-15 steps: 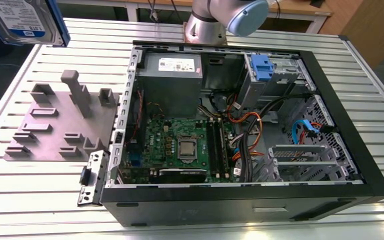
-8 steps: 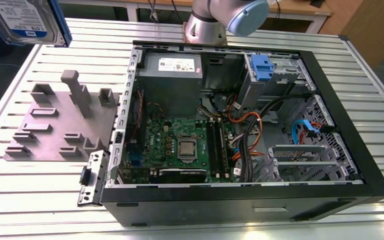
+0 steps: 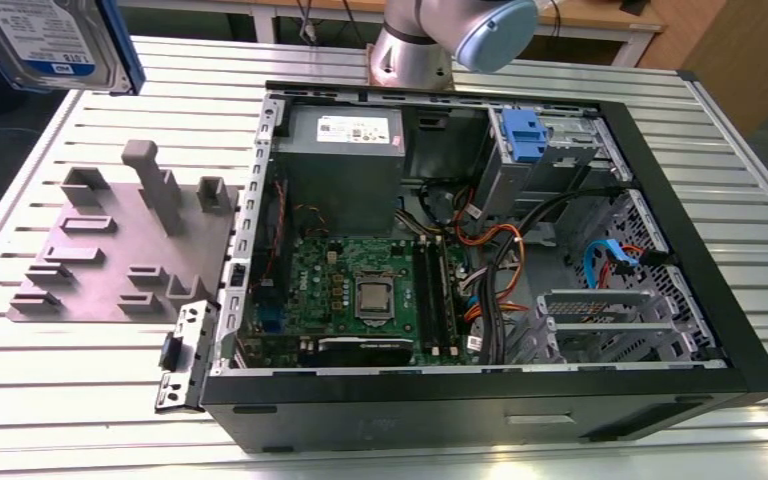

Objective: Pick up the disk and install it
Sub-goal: 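Pick up the disk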

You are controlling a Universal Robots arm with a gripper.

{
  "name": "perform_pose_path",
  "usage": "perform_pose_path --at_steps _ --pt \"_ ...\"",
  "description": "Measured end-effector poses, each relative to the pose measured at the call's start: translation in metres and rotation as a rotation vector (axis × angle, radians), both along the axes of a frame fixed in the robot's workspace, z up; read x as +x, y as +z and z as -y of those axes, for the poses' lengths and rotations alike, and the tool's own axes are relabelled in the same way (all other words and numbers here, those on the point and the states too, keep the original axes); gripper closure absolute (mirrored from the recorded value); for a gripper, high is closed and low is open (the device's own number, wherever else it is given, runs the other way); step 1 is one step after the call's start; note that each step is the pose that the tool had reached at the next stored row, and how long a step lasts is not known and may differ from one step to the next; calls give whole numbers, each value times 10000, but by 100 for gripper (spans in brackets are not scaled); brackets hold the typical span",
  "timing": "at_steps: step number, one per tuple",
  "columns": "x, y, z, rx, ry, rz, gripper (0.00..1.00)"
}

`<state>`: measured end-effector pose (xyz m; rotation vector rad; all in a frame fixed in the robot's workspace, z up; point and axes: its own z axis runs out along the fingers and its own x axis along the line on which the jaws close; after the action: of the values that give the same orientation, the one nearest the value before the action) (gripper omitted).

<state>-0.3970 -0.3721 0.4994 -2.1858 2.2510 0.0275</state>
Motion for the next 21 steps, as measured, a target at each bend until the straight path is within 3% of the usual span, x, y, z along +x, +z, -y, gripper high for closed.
perform_pose_path --at_steps 12,21 --pt "128 -1 1 0 1 0 64" --pt "134 0 1 -1 0 -1 64"
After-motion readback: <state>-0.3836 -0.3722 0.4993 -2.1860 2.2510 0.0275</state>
